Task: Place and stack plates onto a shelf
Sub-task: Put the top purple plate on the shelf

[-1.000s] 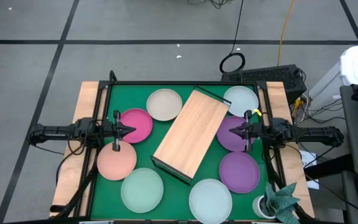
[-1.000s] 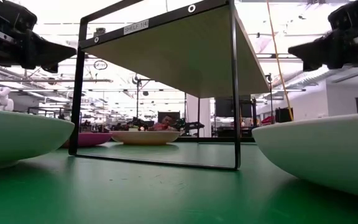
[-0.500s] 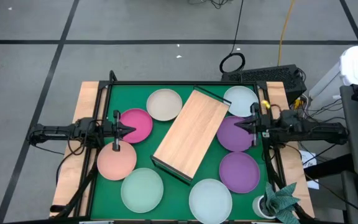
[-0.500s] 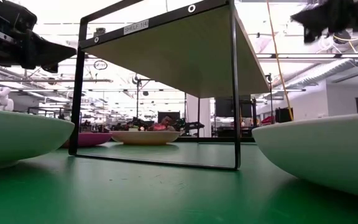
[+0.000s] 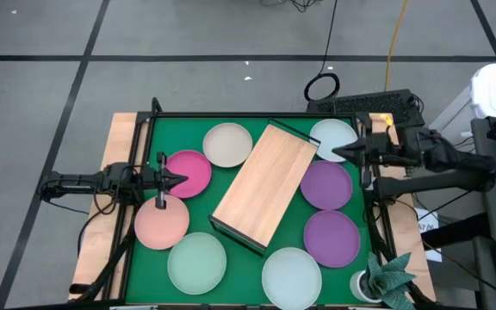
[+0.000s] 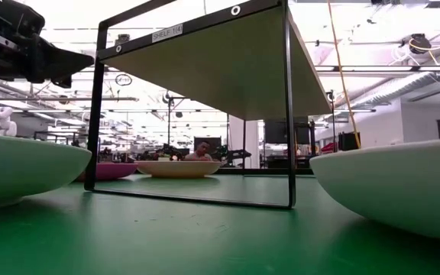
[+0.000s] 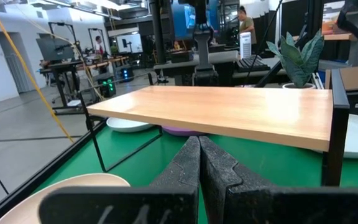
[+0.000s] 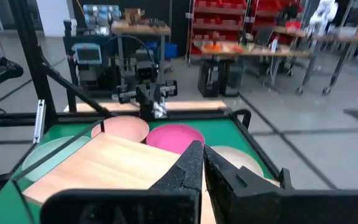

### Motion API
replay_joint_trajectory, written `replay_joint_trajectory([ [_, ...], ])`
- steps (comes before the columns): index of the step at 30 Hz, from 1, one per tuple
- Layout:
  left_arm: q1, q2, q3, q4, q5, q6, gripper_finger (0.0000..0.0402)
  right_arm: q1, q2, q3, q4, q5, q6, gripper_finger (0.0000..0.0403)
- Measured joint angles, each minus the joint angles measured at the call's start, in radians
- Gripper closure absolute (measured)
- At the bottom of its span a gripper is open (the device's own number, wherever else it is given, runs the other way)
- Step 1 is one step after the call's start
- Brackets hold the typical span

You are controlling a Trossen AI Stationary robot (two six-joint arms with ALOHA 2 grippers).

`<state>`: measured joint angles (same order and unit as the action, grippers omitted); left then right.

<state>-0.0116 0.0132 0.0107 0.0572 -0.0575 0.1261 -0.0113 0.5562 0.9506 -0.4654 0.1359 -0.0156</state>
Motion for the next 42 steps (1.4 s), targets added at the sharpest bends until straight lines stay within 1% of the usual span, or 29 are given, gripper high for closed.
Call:
replay_joint_trajectory([
  [10, 0.0, 0.0, 0.0, 0.0, 0.0, 0.0, 0.04, 0.0, 0.25, 0.338, -0.304, 0.001, 0.12, 0.0403],
  [16, 0.0, 0.0, 0.0, -0.008, 0.0, -0.004, 0.04, 0.0, 0.349, 0.439, -0.429, -0.001, 0.174, 0.0403],
  [19, 0.0, 0.0, 0.0, -0.01, 0.0, -0.012, 0.04, 0.0, 0.37, 0.447, -0.463, -0.001, 0.203, 0.0403],
  [25, 0.0, 0.0, 0.0, -0.001, -0.001, -0.119, 0.04, 0.006, 0.382, 0.447, -0.604, 0.003, 0.228, 0.0403],
  [29, 0.0, 0.006, 0.003, -0.003, -0.001, -0.14, 0.04, 0.042, 0.371, 0.439, -0.645, 0.112, 0.299, 0.0403],
  [31, 0.0, 0.02, 0.024, -0.01, -0.001, -0.14, 0.04, 0.066, 0.367, 0.418, -0.645, 0.155, 0.324, 0.0403],
  [34, 0.0, 0.061, 0.087, -0.024, -0.001, -0.14, 0.04, 0.097, 0.368, 0.372, -0.638, 0.181, 0.358, 0.0403],
  [38, 0.0, 0.152, 0.212, -0.129, -0.001, -0.145, 0.04, 0.125, 0.375, 0.297, -0.606, 0.18, 0.406, 0.0403],
  [42, 0.0, 0.268, 0.349, -0.225, -0.003, -0.173, 0.04, 0.145, 0.38, 0.228, -0.589, 0.181, 0.454, 0.0403],
])
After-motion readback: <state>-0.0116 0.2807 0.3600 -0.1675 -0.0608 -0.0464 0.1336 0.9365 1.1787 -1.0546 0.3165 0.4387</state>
